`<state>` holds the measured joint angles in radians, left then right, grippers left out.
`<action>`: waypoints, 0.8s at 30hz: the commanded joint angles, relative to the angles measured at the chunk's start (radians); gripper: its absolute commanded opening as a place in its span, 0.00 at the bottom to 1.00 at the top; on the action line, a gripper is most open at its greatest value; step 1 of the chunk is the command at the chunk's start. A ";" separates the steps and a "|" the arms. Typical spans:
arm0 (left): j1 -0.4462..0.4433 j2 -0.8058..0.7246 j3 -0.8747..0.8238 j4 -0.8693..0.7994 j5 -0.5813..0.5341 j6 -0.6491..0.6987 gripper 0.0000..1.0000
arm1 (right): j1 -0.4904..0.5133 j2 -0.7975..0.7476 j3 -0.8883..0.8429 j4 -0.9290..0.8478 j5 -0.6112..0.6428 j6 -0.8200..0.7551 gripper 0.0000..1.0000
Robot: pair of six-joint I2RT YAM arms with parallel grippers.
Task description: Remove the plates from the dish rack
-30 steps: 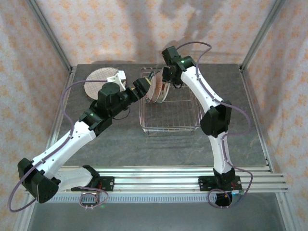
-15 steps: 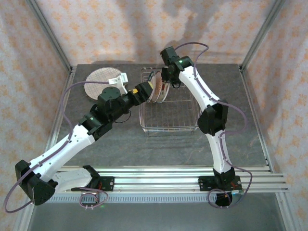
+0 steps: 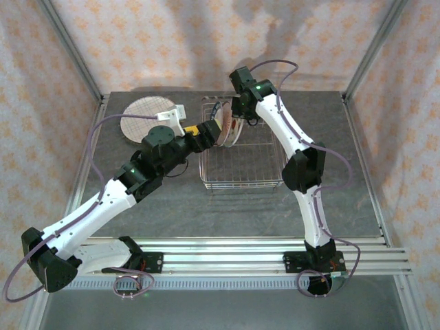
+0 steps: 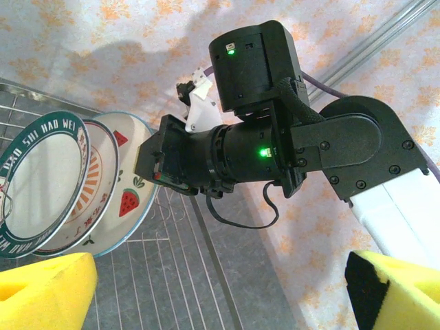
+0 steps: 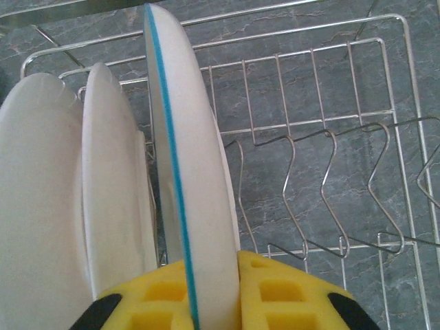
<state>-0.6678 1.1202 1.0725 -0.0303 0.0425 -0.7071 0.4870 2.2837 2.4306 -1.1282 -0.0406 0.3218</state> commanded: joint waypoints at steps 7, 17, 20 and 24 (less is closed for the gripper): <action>-0.006 -0.012 0.030 0.034 -0.026 0.015 0.94 | 0.014 0.025 0.081 -0.030 0.058 0.025 0.00; -0.006 0.001 0.036 0.044 -0.020 0.008 0.95 | 0.049 0.017 0.143 -0.106 0.207 0.060 0.00; -0.006 0.006 0.038 0.048 -0.021 0.008 0.95 | 0.052 0.000 0.142 -0.113 0.226 0.070 0.00; -0.005 0.012 0.040 0.054 -0.015 0.003 0.95 | 0.054 -0.030 0.142 -0.111 0.250 0.078 0.00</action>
<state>-0.6678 1.1236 1.0744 -0.0242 0.0429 -0.7059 0.5404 2.3257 2.5202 -1.2263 0.1291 0.3637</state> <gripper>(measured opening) 0.951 0.117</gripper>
